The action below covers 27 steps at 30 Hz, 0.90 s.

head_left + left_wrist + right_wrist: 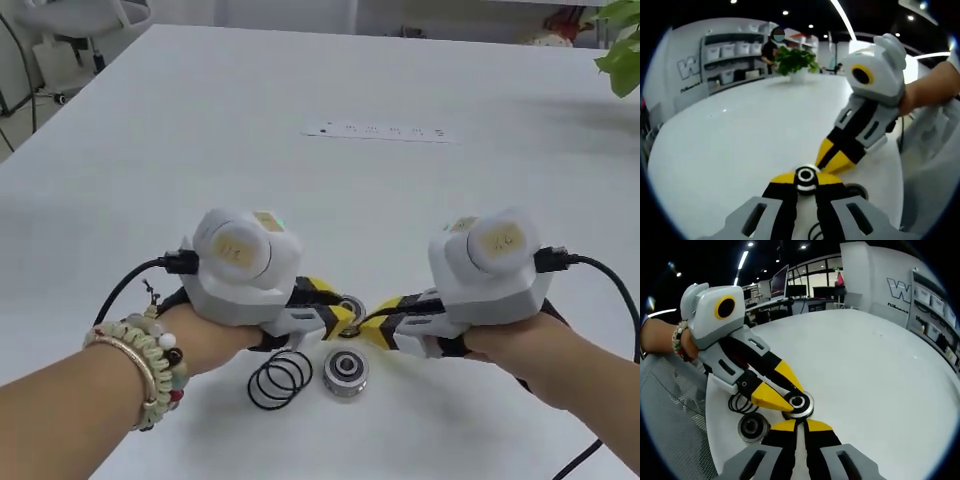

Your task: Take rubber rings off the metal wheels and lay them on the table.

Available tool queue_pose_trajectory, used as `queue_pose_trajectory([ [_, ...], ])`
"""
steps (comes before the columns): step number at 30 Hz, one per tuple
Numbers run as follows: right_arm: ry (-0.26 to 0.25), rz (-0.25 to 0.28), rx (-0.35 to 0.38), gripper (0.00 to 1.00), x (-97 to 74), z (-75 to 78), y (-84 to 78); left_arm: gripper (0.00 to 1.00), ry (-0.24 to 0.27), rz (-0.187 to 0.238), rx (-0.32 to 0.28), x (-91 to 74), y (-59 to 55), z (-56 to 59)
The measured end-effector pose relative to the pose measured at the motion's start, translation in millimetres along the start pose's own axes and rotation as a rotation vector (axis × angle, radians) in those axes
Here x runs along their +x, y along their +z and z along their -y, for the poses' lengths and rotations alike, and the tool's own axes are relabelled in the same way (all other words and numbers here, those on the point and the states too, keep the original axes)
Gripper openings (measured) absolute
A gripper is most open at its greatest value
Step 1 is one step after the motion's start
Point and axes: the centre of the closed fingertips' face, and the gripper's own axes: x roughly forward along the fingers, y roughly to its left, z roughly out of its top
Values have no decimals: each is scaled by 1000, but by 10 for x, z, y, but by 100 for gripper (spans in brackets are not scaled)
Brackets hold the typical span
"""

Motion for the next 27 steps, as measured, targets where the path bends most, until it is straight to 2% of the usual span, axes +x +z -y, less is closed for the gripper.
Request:
queue_pose_trajectory([
  [2, -15, -1, 8, 0, -5, 31, -1, 14, -2, 0, -1, -4, -2, 1],
  [6, -27, -1, 106, 0, -22, 88, -16, 14, -2, -1, 1, -4, 1, 8],
  [13, 9, 30, 343, 0, -79, 130, -15, 14, -4, 0, 10, 7, 5, 14],
  [15, 13, 38, 391, 0, -84, 130, -12, 14, -5, 0, 9, 9, 7, 13],
  [17, 17, 61, 446, 0, -92, 147, 6, 14, -4, -1, 8, 8, 9, 12],
  [20, 66, 125, 570, 0, -138, 157, 103, 14, -5, -2, 6, 7, 9, 12],
  [21, 62, 105, 575, 0, -141, 140, 68, 14, -6, -1, 4, 7, 9, 13],
  [22, 57, 110, 554, 0, -144, 147, 65, 14, -7, -1, 4, 8, 9, 13],
  [25, 77, 120, 597, 0, -155, 139, 80, 14, -9, -1, 8, 4, 5, 15],
  [27, 76, 117, 600, 0, -149, 116, 83, 14, -10, -2, 9, 1, 3, 20],
])
